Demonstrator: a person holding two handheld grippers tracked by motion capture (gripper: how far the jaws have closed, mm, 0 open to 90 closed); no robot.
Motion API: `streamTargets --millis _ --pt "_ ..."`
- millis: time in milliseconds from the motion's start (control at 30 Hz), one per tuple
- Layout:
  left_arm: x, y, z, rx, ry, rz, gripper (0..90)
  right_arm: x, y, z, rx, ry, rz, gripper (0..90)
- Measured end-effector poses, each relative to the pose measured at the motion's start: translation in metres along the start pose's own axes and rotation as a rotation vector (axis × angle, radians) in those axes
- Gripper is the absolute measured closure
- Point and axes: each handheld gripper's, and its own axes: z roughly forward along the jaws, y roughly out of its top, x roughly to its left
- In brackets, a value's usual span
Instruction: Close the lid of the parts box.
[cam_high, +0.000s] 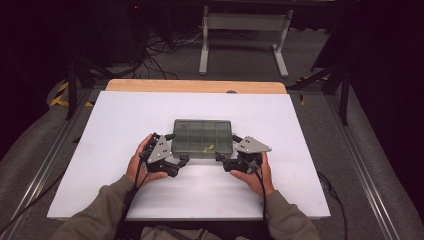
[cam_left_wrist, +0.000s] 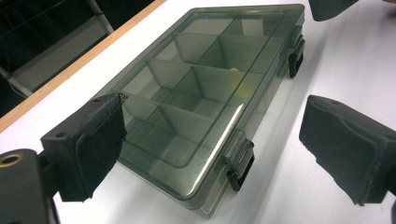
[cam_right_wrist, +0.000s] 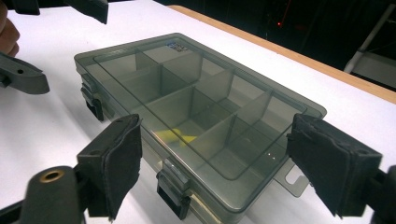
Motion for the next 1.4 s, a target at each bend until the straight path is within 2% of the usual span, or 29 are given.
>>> streamTargets --millis 133,667,900,1400 --pt "-0.001 0.0 0.0 -0.005 -0.009 0.004 6.6 0.0 0.0 0.0 0.001 0.003 0.004 14.9" --pt "-0.003 0.003 -0.005 -0.026 -0.001 0.014 7.6 0.002 0.003 -0.003 -0.02 -0.006 -0.003 16.3" --pt "-0.005 0.005 -0.009 -0.032 -0.005 0.036 7.5 0.005 0.006 -0.004 -0.003 -0.02 -0.027 16.2" --pt "-0.004 0.006 -0.02 -0.05 -0.015 0.043 7.2 0.007 0.009 -0.01 0.011 -0.028 -0.046 15.3"
